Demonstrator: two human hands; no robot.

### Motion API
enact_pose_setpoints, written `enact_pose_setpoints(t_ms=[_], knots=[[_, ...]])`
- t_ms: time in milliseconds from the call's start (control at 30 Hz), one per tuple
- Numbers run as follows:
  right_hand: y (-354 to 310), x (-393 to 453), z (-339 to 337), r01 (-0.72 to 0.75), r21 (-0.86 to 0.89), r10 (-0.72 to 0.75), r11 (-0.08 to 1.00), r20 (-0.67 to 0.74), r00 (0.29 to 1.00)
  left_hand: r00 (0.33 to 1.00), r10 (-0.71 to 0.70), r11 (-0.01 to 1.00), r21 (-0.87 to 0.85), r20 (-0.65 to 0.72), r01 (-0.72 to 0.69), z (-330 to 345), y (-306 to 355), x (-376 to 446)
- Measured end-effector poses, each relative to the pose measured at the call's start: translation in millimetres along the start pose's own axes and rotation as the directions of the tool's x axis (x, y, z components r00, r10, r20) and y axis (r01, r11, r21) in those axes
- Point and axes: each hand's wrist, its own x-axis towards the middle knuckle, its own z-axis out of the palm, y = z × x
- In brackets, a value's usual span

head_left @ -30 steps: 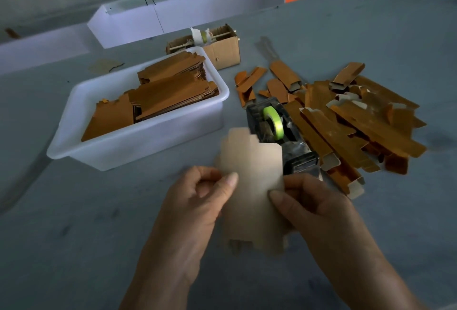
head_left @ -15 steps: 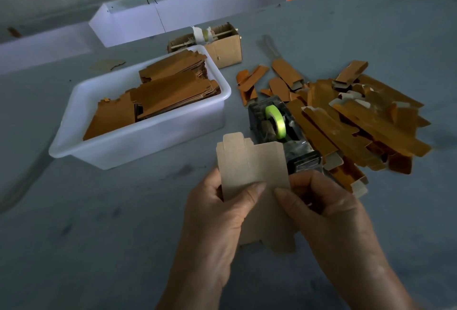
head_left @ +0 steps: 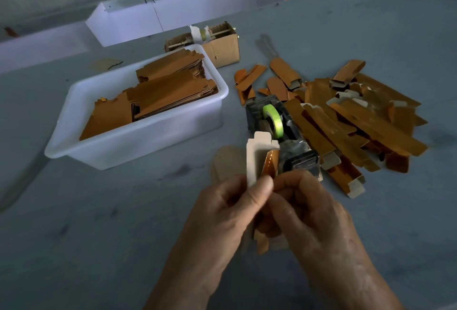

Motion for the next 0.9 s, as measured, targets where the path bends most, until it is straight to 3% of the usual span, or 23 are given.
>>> enact_pose_setpoints(t_ms=[100, 233, 300, 400, 467, 767, 833, 900], knots=[[-5.1, 0.0, -0.8, -0.026, -0.066, 0.024, 0.997, -0.032, 0.999, 1.000, 0.016, 0.999, 0.043, -0.016, -0.016, -3.0, 1.7, -0.8], [-8.5, -0.1, -8.3, 0.007, -0.186, -0.050, 0.983, -0.225, 0.973, 0.992, -0.033, 0.999, 0.001, 0.121, 0.033, -10.1, 8.8, -4.3], [-11.2, 1.6, -12.2, -0.049, -0.061, 0.041, 0.997, -0.135, 0.990, 0.990, -0.023, 0.999, -0.030, 0.142, 0.028, -9.5, 14.3, -5.0], [-13.1, 4.1, -14.3, -0.167, 0.276, 0.141, 0.947, 0.110, 0.984, 0.997, -0.034, 0.996, -0.083, 0.072, 0.040, -7.1, 14.5, -2.6], [-11.9, 5.1, -15.2, -0.187, 0.354, 0.158, 0.916, 0.110, 0.981, 1.000, -0.009, 0.999, -0.038, 0.030, 0.010, -6.5, 13.4, -1.6], [-11.7, 8.7, -7.4, -0.081, 0.344, 0.107, 0.935, -0.059, 0.993, 0.986, 0.106, 0.994, 0.006, -0.125, -0.106, -1.4, 12.9, -1.5], [-10.7, 9.5, -5.6, -0.077, 0.312, 0.106, 0.947, -0.079, 0.991, 0.966, 0.158, 0.985, 0.103, -0.205, -0.139, 1.6, 11.1, -2.2], [-10.7, 10.1, -3.5, -0.075, 0.286, 0.108, 0.955, -0.102, 0.989, 0.911, 0.294, 0.924, 0.328, -0.288, -0.195, 5.3, 8.3, -3.7]])
